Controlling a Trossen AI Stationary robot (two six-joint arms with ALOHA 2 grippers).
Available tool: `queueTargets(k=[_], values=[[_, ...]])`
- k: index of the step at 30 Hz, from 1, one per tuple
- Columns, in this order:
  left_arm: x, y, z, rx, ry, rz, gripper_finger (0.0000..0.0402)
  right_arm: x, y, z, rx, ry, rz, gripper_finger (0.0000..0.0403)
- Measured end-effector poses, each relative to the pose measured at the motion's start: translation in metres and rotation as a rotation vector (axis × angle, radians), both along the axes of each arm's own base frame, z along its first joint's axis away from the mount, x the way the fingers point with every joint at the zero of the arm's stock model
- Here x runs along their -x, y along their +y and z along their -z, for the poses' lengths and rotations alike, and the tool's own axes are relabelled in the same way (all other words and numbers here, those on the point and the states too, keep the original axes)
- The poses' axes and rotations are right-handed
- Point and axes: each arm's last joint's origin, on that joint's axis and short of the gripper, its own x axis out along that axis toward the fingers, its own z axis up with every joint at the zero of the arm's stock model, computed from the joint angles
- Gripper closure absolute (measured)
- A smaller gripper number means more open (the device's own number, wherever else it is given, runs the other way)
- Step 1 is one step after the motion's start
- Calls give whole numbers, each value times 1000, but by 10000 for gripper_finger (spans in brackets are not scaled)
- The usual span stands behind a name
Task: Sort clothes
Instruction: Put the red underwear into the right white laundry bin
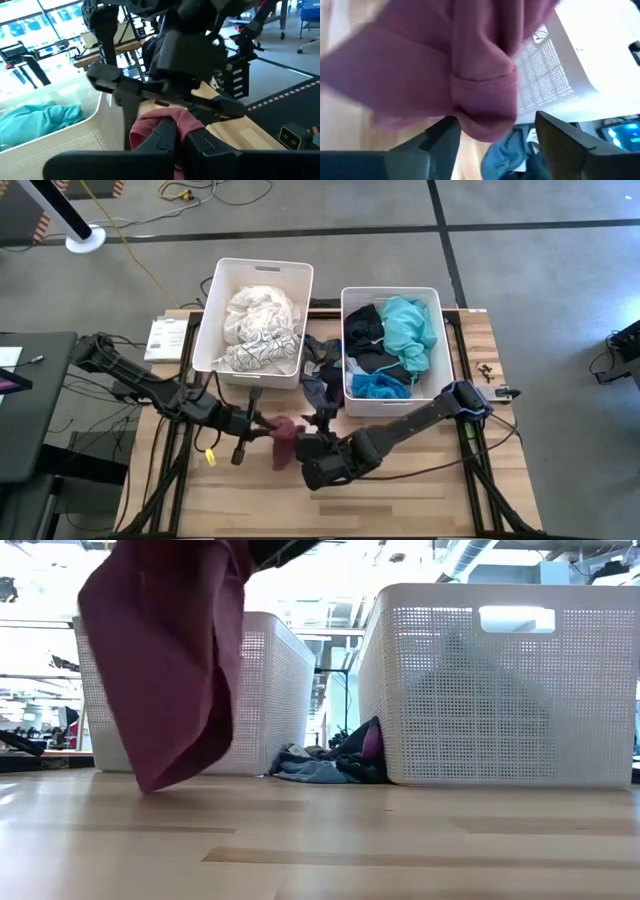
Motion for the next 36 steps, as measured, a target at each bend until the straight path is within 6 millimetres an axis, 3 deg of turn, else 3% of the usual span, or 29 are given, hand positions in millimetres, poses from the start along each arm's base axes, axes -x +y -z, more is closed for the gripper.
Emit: queueTargets(k=[12, 28, 36], values=[[0, -1, 0, -18, 3, 51, 401, -13, 7, -8, -112, -68, -156, 117], [2, -7, 0, -9, -4, 242, 401, -37, -27, -15, -241, -126, -277, 116], [2, -7, -2, -30, -27, 273, 401, -43, -32, -19, -295, -150, -388, 127]])
